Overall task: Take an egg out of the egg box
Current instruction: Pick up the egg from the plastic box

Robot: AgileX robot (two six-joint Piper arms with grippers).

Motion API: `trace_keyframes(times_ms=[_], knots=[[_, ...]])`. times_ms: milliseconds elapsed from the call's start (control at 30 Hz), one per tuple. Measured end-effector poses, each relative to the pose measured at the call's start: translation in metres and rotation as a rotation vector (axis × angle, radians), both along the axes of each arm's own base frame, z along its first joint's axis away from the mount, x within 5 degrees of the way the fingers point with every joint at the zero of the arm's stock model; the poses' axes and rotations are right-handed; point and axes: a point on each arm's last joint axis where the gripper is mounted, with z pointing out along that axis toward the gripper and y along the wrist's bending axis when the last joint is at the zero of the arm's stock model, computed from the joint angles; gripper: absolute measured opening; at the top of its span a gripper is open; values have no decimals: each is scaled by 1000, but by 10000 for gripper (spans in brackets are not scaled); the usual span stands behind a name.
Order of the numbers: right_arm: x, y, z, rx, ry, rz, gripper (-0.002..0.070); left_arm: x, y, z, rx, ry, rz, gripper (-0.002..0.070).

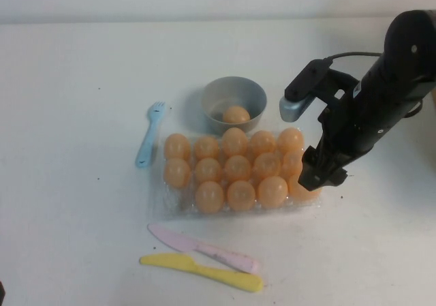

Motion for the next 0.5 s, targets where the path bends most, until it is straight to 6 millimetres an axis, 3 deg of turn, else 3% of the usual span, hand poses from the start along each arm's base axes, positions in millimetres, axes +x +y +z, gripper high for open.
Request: trace_keyframes(times_ms=[133,500], knots=[[5,3,-3,22,-33,-4,581,0,0,0,0,0,0,-3],[18,9,-40,-6,48,-11,557,0,0,0,0,0,0,-3]])
